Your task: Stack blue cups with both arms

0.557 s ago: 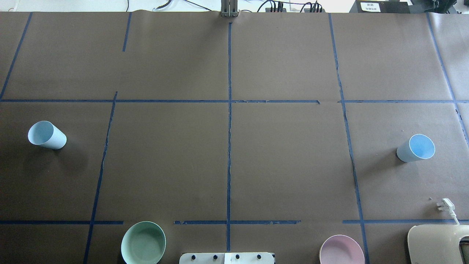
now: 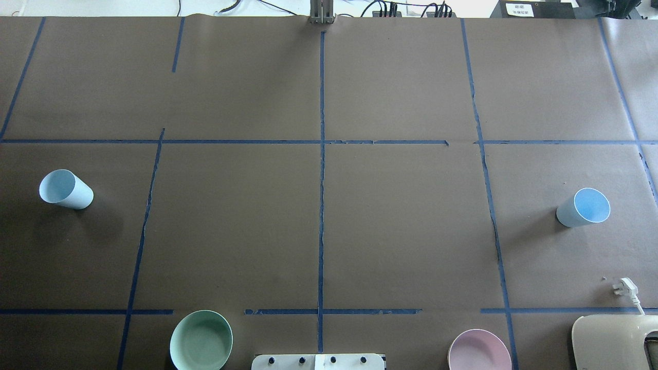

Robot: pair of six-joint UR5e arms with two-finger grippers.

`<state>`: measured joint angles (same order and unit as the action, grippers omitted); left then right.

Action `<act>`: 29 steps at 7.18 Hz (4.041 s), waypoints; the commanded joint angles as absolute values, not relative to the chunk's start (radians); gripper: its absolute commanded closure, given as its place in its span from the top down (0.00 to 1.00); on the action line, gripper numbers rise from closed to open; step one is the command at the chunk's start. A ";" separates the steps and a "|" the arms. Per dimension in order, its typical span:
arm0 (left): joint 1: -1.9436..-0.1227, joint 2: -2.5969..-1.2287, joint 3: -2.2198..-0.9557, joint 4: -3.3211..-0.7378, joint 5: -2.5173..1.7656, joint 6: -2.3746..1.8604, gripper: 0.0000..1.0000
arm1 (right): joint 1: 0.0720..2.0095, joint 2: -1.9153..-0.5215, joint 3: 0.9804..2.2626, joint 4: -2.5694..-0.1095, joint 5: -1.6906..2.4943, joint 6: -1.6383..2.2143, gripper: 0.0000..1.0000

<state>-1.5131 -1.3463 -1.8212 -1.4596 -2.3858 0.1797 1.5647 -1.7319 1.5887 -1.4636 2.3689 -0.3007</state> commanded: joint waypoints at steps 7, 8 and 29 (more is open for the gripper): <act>-1.249 -1.494 -1.815 -1.862 -2.346 -0.337 1.00 | 1.565 -1.732 1.588 -1.436 2.385 -0.298 1.00; -1.141 -1.456 -1.815 -2.002 -2.233 -0.544 1.00 | 1.565 -1.732 1.588 -1.437 2.385 -0.298 1.00; -0.534 -2.402 -1.456 -1.663 -2.029 -1.239 0.16 | 1.565 -1.732 1.586 -1.436 2.393 -0.296 1.00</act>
<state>-0.5565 -2.3870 -1.4782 -1.6515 -2.0433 -1.2299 1.5647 -1.7324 1.5861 -1.4365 2.3914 -0.2969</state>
